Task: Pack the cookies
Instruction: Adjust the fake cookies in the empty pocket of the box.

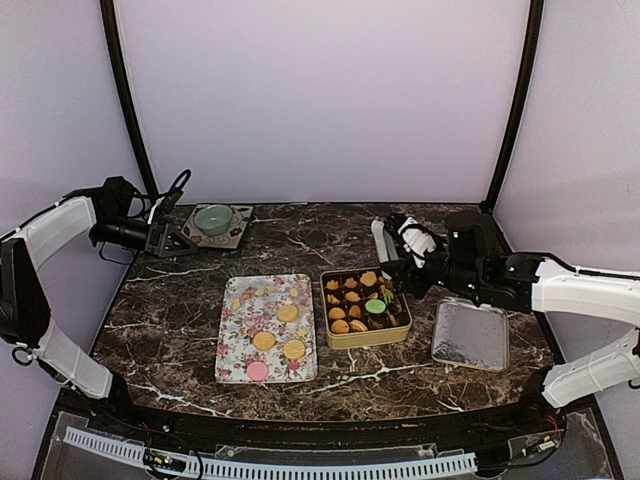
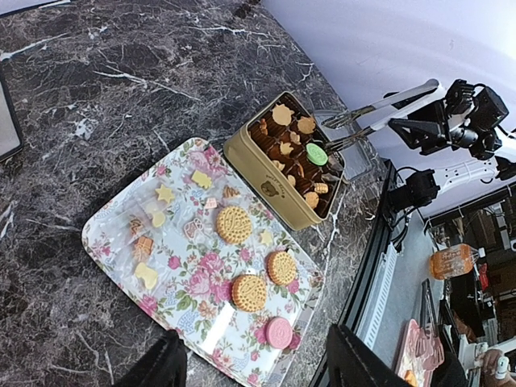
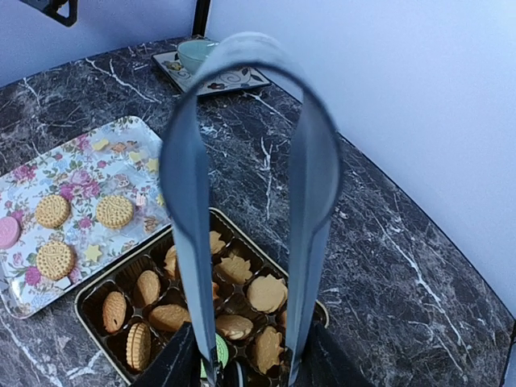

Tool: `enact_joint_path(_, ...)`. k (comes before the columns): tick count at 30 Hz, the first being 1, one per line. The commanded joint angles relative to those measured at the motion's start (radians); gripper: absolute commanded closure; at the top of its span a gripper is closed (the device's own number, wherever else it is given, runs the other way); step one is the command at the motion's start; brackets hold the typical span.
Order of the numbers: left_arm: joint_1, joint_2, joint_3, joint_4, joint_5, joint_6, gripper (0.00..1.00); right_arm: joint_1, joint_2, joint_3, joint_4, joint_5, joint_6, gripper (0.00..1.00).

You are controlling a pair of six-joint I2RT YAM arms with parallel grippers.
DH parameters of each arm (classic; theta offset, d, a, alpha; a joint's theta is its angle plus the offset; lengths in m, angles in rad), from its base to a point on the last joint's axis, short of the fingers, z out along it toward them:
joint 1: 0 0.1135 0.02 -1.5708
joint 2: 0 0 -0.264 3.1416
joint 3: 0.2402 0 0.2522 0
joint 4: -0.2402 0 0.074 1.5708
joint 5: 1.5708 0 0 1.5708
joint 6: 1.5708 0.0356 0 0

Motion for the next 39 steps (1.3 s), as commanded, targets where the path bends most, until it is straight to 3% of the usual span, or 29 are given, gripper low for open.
enact_joint_path(1,0.007,-0.002,0.023,-0.033,0.029,0.028,0.38,-0.019,-0.107,0.001,0.114,0.012,0.051,0.57)
enact_joint_path(15,0.006,0.001,0.031,-0.042,0.036,0.030,0.39,-0.003,-0.112,-0.031,0.086,-0.172,0.148,0.53)
enact_joint_path(23,0.006,-0.002,0.033,-0.041,0.040,0.025,0.39,0.063,-0.062,-0.027,0.096,-0.091,0.113,0.53)
enact_joint_path(32,0.006,-0.005,0.043,-0.059,0.039,0.034,0.39,0.122,0.001,-0.032,0.206,0.082,0.072,0.67)
enact_joint_path(39,0.006,-0.002,0.046,-0.066,0.042,0.040,0.39,0.144,0.024,-0.030,0.234,0.137,0.057,0.70)
